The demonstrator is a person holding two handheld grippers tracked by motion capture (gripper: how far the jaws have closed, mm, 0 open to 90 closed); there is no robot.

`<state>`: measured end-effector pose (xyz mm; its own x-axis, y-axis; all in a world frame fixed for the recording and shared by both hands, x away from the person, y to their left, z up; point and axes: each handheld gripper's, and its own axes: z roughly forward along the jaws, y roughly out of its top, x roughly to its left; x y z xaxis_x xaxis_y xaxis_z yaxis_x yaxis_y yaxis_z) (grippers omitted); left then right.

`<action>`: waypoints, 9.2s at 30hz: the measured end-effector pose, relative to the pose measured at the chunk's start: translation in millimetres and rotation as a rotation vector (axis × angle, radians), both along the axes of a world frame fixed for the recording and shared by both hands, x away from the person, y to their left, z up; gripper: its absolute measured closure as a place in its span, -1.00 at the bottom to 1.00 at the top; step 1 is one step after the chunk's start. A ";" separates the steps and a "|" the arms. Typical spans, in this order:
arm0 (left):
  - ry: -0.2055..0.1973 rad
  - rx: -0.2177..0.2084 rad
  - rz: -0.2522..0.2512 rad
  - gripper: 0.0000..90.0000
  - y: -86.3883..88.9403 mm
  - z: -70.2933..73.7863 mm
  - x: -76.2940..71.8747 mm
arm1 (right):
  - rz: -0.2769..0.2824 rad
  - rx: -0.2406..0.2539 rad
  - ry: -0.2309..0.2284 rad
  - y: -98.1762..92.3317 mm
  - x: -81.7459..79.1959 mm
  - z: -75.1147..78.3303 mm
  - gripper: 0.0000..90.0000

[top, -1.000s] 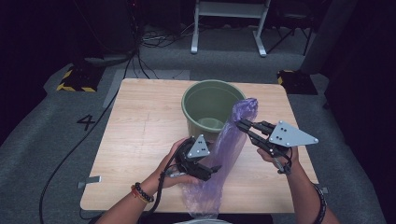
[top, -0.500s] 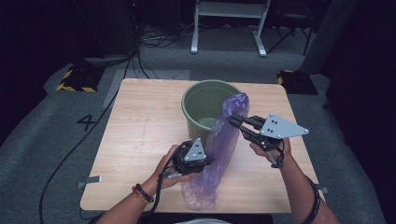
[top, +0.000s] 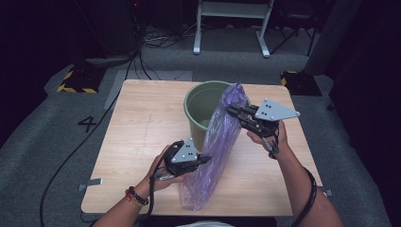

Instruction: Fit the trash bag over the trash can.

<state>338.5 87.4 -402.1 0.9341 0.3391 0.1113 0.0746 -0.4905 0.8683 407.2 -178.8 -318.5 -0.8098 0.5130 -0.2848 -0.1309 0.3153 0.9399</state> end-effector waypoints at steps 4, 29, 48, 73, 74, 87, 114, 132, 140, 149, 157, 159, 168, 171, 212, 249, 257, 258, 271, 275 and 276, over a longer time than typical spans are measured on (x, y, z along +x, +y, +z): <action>-0.016 -0.009 -0.004 0.96 0.7 5.0 -2.4 | -0.023 -0.042 0.047 5.8 13.9 -5.2 0.78; -0.070 -0.106 0.053 0.98 10.2 22.8 -5.0 | -0.065 -0.110 0.152 14.2 20.5 0.8 0.60; -0.067 -0.138 0.128 0.98 13.2 23.1 0.9 | -0.033 -0.023 0.131 3.9 -3.0 14.3 -0.11; -0.077 -0.158 0.145 0.92 4.7 29.7 8.0 | 0.015 -0.121 0.064 3.7 -39.3 -26.1 0.90; -0.072 -0.168 0.149 0.92 5.5 29.7 8.2 | 0.015 -0.121 0.064 3.7 -39.3 -26.1 0.90; -0.034 -0.213 0.195 0.07 18.7 30.4 11.0 | -0.027 -0.110 0.063 16.7 -12.0 -3.6 1.00; -0.040 -0.122 0.139 0.80 7.3 22.0 15.8 | -0.159 -0.079 0.141 -2.7 17.6 -8.9 0.23; -0.041 -0.153 0.142 0.19 19.0 22.6 10.7 | -0.072 -0.040 0.067 -35.4 -46.9 -14.2 -0.23; -0.047 -0.165 0.140 -0.28 31.6 22.6 4.1 | 0.002 -0.053 0.053 -37.5 -74.2 -24.8 -0.35; -0.026 -0.080 0.071 -0.49 35.2 13.9 -2.2 | 0.053 -0.101 0.031 -23.3 -75.4 -42.2 0.29; -0.044 -0.021 0.053 -0.56 48.1 9.7 -19.1 | 0.060 -0.093 0.065 -18.2 -63.9 -47.9 1.00; -0.045 -0.018 0.040 -0.57 51.6 10.4 -22.1 | 0.058 -0.093 0.067 -18.0 -62.4 -46.8 1.00; -0.067 -0.012 0.025 -0.35 28.1 7.1 -27.2 | 0.038 -0.105 0.070 -17.4 -58.5 -48.2 0.96; -0.071 -0.038 0.061 -0.15 21.0 9.6 -20.2 | 0.036 -0.101 0.075 -19.7 -58.0 -48.6 0.90; -0.107 -0.021 0.131 0.95 3.9 19.5 -2.0 | -0.013 -0.119 0.094 0.4 -103.5 -50.9 0.39; -0.108 -0.038 0.169 0.73 28.4 31.3 -3.7 | -0.047 -0.055 0.055 -39.4 -93.8 -45.3 -0.51; -0.098 -0.027 0.166 0.75 26.4 30.3 -3.2 | 0.053 -0.057 0.077 -43.2 -113.6 -33.0 -0.54; -0.098 -0.026 0.165 0.75 26.5 29.9 -3.4 | 0.053 -0.057 0.077 -43.2 -113.6 -33.0 -0.54; -0.117 0.005 0.164 0.75 16.2 23.5 -5.2 | -0.002 -0.045 0.145 -58.2 -130.9 -32.3 -0.57; -0.132 0.014 0.159 0.76 9.9 21.4 -5.9 | 0.009 -0.016 0.160 -55.7 -136.2 -26.6 -0.58; -0.133 0.012 0.163 0.76 9.3 21.5 -5.9 | 0.014 -0.014 0.156 -53.7 -137.3 -24.9 -0.58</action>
